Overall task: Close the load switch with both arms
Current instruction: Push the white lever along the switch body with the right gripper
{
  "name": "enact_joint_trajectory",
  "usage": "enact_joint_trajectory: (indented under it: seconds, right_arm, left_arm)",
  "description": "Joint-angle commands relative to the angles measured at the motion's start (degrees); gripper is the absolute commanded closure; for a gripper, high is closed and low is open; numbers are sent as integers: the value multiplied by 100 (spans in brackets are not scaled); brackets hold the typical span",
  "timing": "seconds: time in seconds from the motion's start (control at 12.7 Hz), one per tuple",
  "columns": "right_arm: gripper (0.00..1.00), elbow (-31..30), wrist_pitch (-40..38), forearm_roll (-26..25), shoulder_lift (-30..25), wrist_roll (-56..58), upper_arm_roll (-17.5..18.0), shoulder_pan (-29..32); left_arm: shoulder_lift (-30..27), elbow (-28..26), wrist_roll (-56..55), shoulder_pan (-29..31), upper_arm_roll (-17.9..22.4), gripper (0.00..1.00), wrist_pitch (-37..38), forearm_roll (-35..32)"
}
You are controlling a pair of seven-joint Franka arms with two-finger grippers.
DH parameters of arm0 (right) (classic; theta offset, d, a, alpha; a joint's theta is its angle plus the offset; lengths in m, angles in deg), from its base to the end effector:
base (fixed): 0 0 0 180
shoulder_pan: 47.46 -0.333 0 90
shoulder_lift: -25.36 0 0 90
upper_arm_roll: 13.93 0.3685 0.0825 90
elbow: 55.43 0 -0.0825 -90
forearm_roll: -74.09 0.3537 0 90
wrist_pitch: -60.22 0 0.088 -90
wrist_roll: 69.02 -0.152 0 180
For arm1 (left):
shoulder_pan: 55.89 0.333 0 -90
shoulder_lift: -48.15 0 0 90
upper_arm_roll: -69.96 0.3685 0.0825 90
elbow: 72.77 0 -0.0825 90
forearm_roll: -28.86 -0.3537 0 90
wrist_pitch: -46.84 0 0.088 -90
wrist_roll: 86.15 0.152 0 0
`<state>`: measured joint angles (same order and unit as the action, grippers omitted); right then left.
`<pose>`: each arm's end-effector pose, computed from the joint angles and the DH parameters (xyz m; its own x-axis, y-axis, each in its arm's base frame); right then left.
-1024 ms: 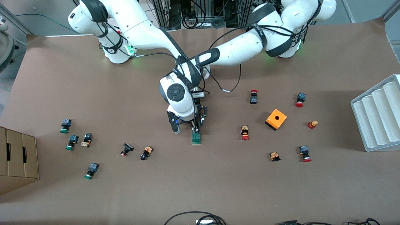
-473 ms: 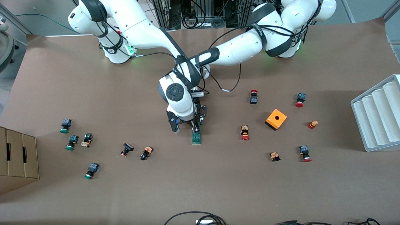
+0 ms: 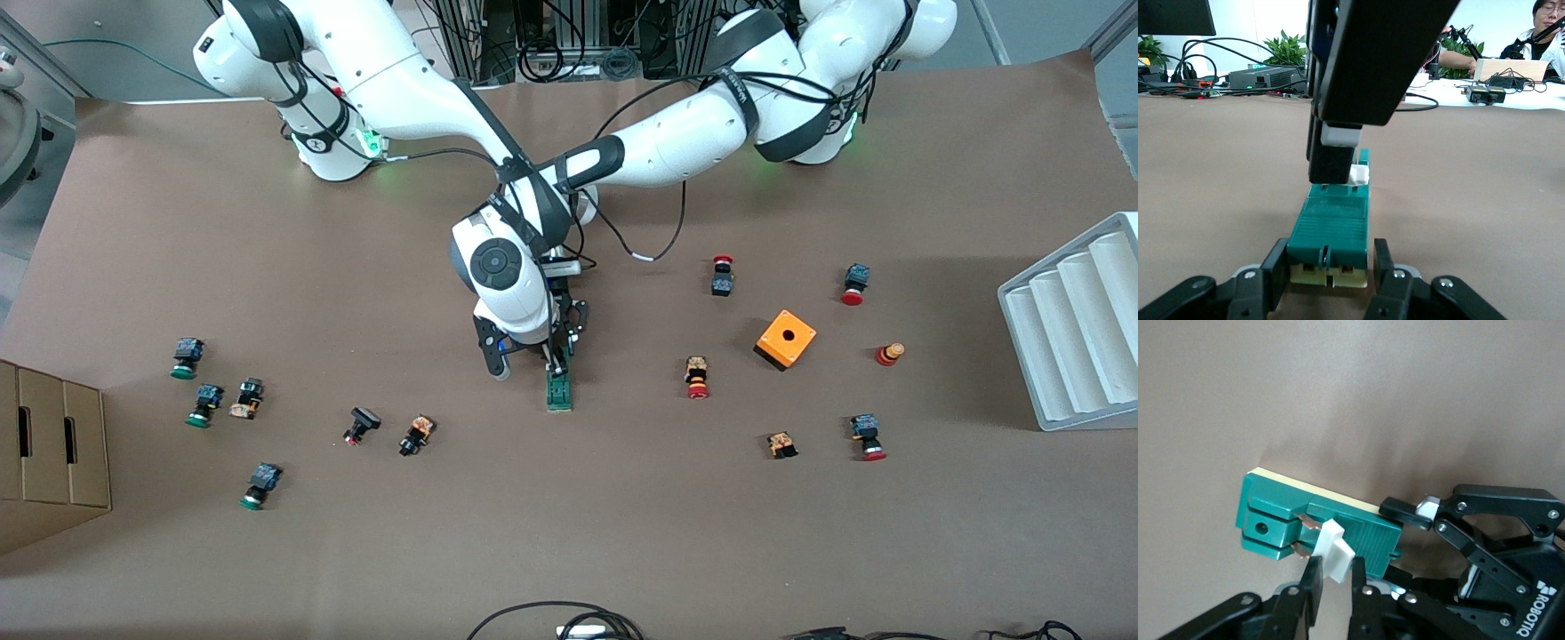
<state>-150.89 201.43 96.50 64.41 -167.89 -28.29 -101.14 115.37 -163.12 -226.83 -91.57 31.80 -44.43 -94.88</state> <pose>0.5291 0.4797 0.2493 0.3085 -0.9398 -0.1474 -0.9491 -0.2938 -0.1134 0.4198 -0.5827 0.0846 0.2719 0.0637 0.9602 0.1128 -0.9930 0.0339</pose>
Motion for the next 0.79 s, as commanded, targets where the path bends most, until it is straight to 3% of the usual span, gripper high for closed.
enact_joint_trajectory:
  seconds: [0.0,0.71]
  right_arm:
    - [78,378,135,115,164,122,-49,217]
    - [78,720,126,150,384,96,-23,349]
  left_arm:
    - [55,-9,-64,26,-24,45,-5,-10]
    - [46,-9,-56,35,-24,47,-14,-27]
